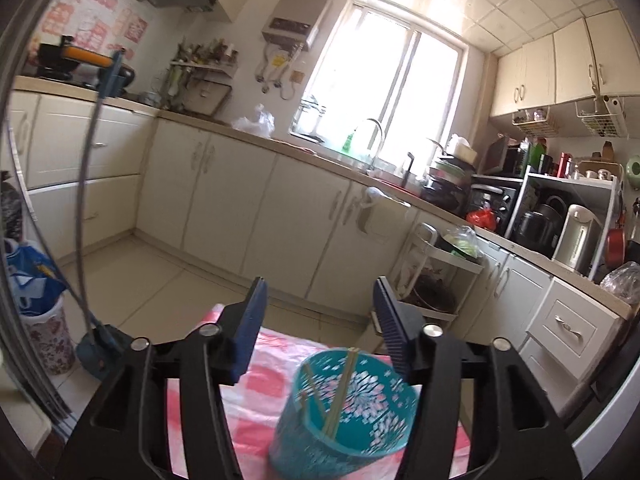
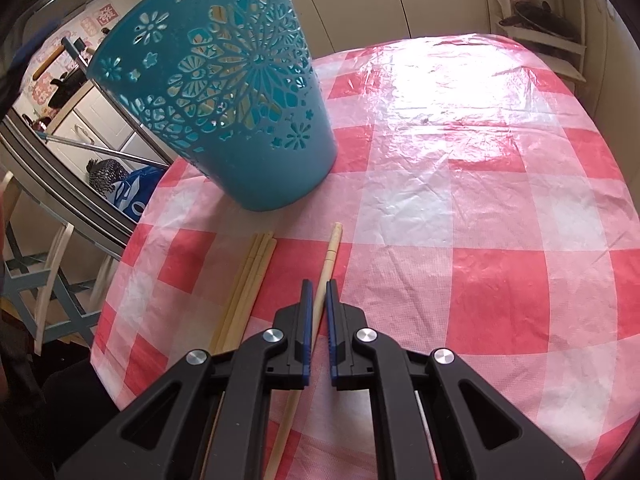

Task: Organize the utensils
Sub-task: 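Lift the stick with the right tool and release it into the basket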

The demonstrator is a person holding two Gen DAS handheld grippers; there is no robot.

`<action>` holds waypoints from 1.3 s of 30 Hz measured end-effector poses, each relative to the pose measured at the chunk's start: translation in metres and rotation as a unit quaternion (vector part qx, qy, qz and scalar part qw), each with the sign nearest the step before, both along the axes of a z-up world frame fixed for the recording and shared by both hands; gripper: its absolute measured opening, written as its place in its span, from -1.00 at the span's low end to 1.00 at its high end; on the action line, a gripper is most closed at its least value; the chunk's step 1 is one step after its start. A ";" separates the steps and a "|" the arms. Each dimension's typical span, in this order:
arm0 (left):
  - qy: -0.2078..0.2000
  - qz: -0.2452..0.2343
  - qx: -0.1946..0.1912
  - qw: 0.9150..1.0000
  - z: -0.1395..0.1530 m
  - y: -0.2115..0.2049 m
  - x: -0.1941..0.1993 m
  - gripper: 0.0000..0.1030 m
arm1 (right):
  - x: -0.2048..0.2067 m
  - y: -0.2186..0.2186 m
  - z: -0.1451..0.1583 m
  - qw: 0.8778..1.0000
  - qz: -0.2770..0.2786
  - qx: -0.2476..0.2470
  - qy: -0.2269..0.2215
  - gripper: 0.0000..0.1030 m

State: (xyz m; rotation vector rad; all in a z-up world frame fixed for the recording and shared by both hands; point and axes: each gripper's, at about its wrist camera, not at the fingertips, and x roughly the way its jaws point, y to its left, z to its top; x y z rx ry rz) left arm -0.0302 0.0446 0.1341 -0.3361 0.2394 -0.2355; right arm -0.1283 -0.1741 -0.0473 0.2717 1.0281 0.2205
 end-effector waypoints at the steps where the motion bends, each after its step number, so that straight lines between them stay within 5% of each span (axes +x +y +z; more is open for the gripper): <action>1: 0.001 0.014 0.003 1.000 -0.007 0.005 -0.006 0.18 | -0.001 0.003 0.000 1.000 0.002 -0.009 -0.003 -0.86; 9: 0.091 0.070 -0.008 0.993 -0.062 0.044 0.008 0.60 | -0.003 0.024 0.003 0.995 0.025 -0.091 -0.023 -0.86; 14: 0.139 0.082 -0.023 0.987 -0.078 0.063 0.020 0.77 | -0.002 0.003 0.010 1.000 0.005 -0.019 -0.013 -0.90; 29: 0.168 0.087 -0.040 0.981 -0.090 0.078 0.016 0.85 | -0.026 -0.035 0.072 0.988 -0.025 0.109 -0.103 -0.92; 34: 0.172 0.086 -0.035 0.981 -0.091 0.076 0.015 0.85 | -0.025 -0.025 0.075 0.988 -0.020 0.094 -0.119 -0.92; 39: 0.179 0.089 -0.040 0.979 -0.092 0.078 0.017 0.85 | -0.013 -0.015 0.045 0.998 -0.018 0.023 -0.057 -0.82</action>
